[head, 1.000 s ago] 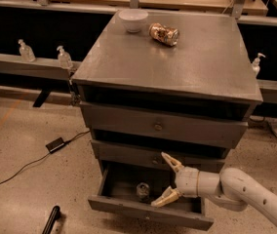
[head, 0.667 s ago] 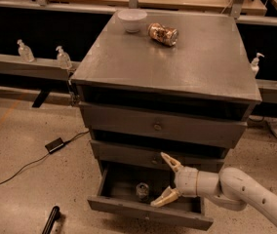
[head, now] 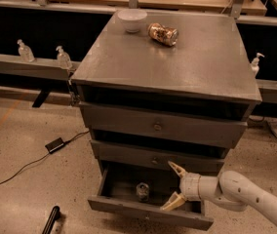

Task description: Pick 7up can from bottom drawer and place on counter

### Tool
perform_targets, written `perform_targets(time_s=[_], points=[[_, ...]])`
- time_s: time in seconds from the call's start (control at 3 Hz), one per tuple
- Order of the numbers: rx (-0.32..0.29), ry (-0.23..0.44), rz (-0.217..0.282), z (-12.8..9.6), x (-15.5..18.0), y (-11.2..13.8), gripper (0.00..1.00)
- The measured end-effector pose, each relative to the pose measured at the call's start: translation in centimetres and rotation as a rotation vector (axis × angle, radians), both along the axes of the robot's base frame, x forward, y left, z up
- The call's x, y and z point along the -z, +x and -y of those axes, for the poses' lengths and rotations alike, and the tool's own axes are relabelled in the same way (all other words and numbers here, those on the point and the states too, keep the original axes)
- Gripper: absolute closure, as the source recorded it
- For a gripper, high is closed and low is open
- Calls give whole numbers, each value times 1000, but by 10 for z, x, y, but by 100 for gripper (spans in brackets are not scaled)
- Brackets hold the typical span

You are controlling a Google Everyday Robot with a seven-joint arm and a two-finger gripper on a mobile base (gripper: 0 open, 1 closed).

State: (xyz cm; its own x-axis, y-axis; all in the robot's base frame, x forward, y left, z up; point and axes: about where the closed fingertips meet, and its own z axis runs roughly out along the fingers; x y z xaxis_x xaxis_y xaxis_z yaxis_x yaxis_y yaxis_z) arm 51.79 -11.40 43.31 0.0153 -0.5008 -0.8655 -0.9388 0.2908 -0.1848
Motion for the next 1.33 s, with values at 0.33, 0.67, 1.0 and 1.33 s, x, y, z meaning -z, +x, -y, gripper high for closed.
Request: perform_targets(time_s=[0.33, 0.67, 1.0, 1.33], points=[[28, -78, -6, 26, 42, 7, 0], [14, -118, -23, 40, 86, 16, 0], [-22, -123, -66, 44, 125, 23, 18], [-48, -115, -109, 47, 156, 25, 38]])
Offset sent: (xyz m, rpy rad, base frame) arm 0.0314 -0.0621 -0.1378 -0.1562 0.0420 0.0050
